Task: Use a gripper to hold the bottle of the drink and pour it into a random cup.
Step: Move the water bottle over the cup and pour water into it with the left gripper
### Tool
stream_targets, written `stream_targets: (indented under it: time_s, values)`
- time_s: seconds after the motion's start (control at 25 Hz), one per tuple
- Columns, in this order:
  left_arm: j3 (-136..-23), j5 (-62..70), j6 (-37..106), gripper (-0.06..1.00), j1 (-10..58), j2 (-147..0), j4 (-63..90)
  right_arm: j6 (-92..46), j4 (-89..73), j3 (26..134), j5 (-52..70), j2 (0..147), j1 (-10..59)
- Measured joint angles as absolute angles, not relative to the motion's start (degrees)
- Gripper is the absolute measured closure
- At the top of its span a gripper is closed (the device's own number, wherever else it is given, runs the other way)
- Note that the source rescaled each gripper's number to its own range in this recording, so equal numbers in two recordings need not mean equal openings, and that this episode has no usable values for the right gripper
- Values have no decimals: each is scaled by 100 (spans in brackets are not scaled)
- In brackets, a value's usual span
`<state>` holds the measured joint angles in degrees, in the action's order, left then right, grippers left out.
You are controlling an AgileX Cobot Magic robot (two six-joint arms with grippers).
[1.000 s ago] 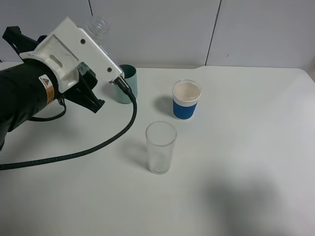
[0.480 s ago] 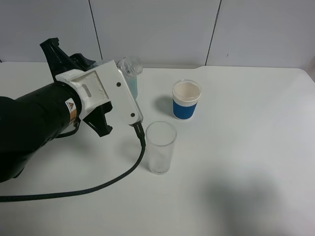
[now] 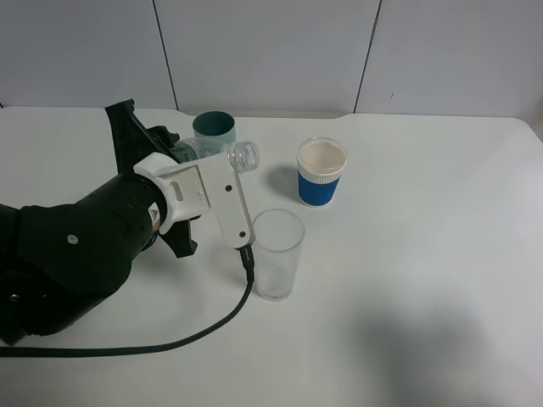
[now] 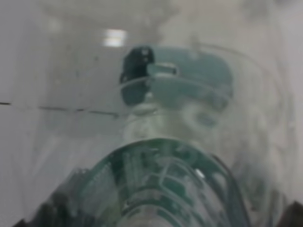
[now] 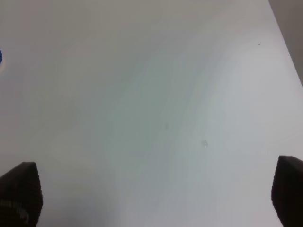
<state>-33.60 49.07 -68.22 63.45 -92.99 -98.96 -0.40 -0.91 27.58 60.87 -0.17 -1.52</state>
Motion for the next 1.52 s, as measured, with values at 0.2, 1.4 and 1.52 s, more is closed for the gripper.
stream_targets:
  time_s: [0.2, 1.4, 1.52]
  values:
    - [-3360, 5243, -6822, 94, 6736, -9371, -9901, -36, -91, 2758, 6087, -17, -152]
    - [-3366, 6169, -6502, 94, 7130, -9978, -9913, -36, -91, 2758, 6087, -17, -152]
    - [-3366, 6335, -6427, 94, 7130, -9978, -9918, -36, -91, 2758, 6087, -17, -152]
